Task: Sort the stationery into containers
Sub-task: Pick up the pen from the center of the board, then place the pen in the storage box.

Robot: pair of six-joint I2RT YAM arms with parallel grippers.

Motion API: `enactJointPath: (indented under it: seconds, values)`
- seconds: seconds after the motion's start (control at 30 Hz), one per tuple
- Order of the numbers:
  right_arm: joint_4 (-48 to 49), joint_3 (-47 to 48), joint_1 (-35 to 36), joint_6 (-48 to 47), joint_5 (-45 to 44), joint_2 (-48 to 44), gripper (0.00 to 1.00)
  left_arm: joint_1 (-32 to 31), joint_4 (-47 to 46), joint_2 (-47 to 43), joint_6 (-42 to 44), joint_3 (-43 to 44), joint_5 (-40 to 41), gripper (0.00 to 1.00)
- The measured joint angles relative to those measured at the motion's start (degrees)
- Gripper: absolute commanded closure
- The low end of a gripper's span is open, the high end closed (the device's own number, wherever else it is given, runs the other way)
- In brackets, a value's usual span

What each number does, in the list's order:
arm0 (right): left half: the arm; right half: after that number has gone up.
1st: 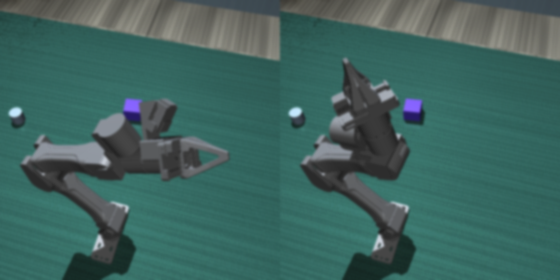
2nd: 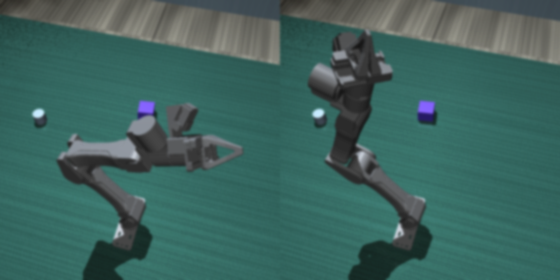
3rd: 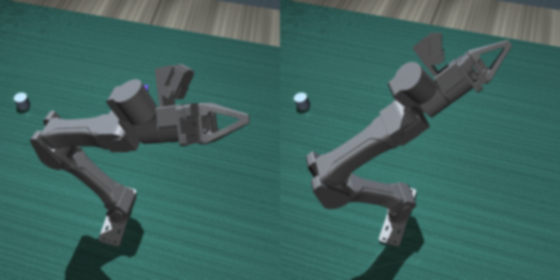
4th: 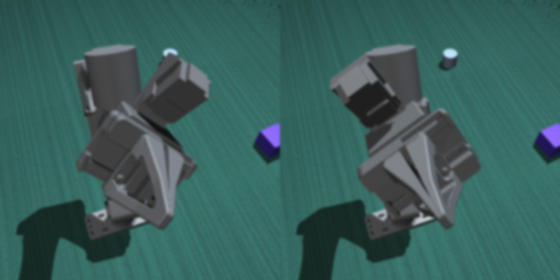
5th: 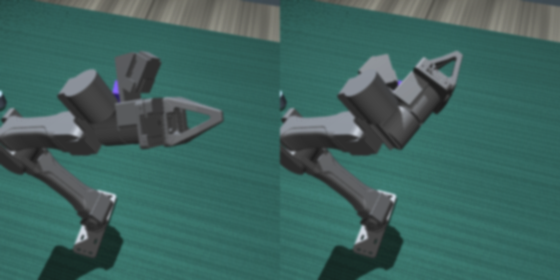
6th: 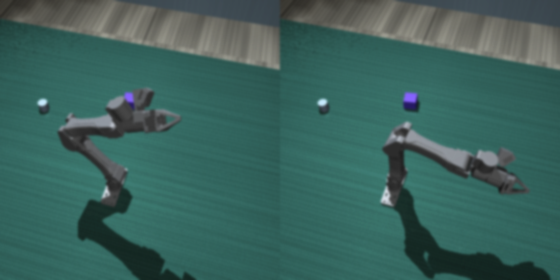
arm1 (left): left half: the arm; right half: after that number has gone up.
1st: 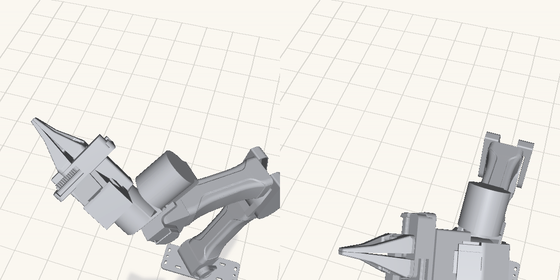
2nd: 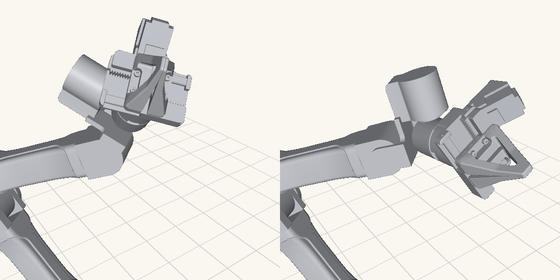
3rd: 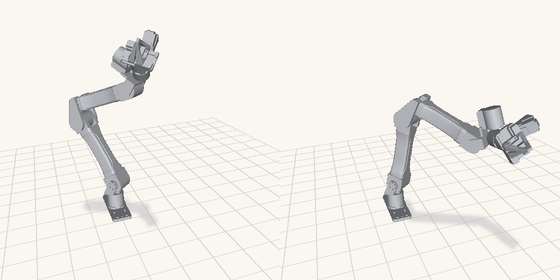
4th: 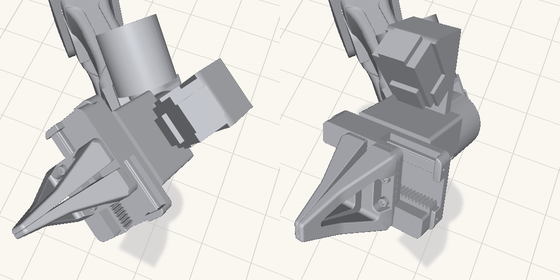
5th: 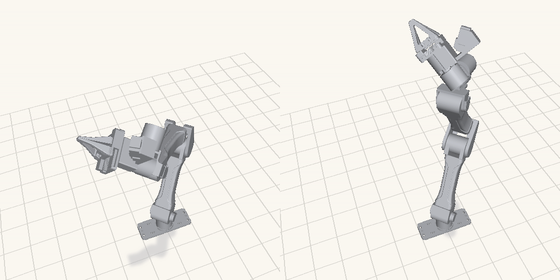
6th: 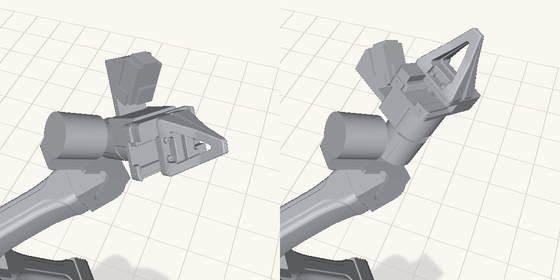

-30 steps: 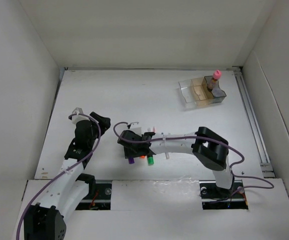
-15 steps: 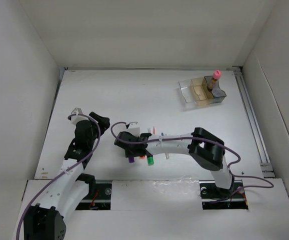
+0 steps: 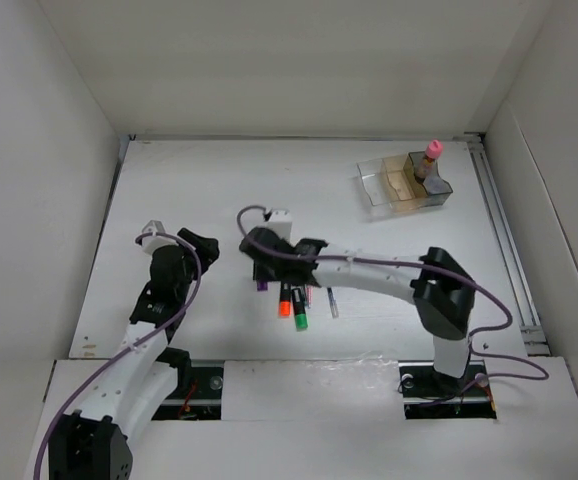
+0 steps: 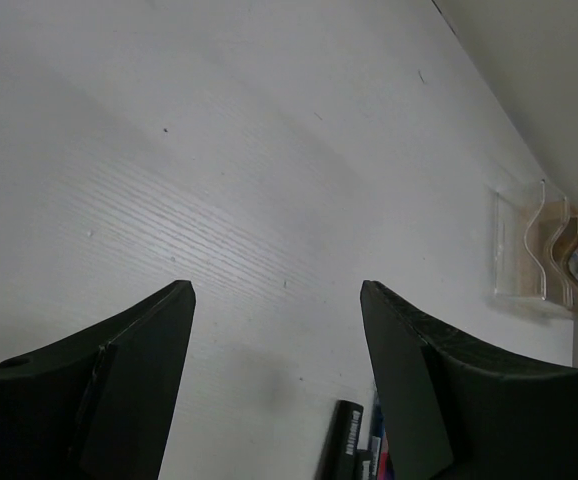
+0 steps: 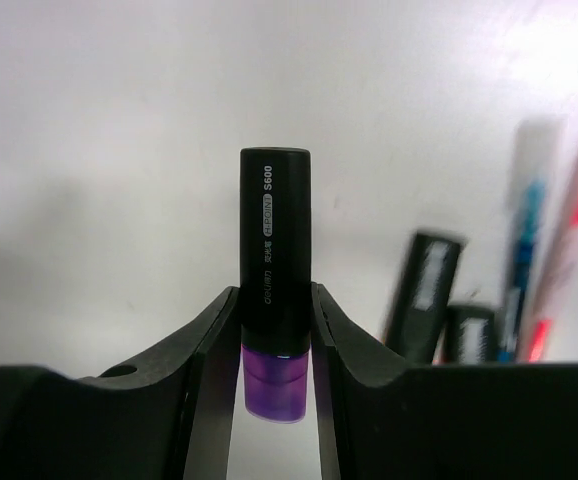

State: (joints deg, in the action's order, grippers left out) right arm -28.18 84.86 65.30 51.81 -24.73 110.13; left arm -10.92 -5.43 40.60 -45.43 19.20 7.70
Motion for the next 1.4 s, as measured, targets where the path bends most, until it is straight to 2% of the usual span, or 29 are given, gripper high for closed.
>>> enactJointPath:
  seconds: [0.07, 0.17, 0.4, 0.63, 0.83, 1.4]
  values:
    - [0.35, 1.16, -4.92, -1.11, 0.63, -3.15, 0.89, 0.00, -1.68, 0.87, 0.28, -0.04, -1.81, 0.36]
    - [1.68, 3.89, -16.13, -2.99, 1.05, -6.67, 0.88, -0.55, -6.12, 2.71, 0.92, -1.29, -4.85, 0.36]
    - [2.12, 10.80, -42.27, -6.97, -0.39, -6.51, 0.88, -1.84, -12.41, 10.10, 3.17, -2.78, -10.51, 0.36]
    - [1.18, 14.78, -55.56, -10.03, -1.33, -0.26, 0.89, -2.14, -15.76, 10.97, 4.83, -3.85, -12.15, 0.35]
    - [-0.55, 16.04, -58.82, -13.31, -2.49, 5.92, 0.90, -2.75, -16.87, 12.09, 5.18, -3.85, -12.20, 0.35]
    - [-0.35, 18.45, -55.98, -22.82, -8.13, 9.31, 0.87, -2.89, -16.90, 13.40, 5.57, -3.32, -12.17, 0.35]
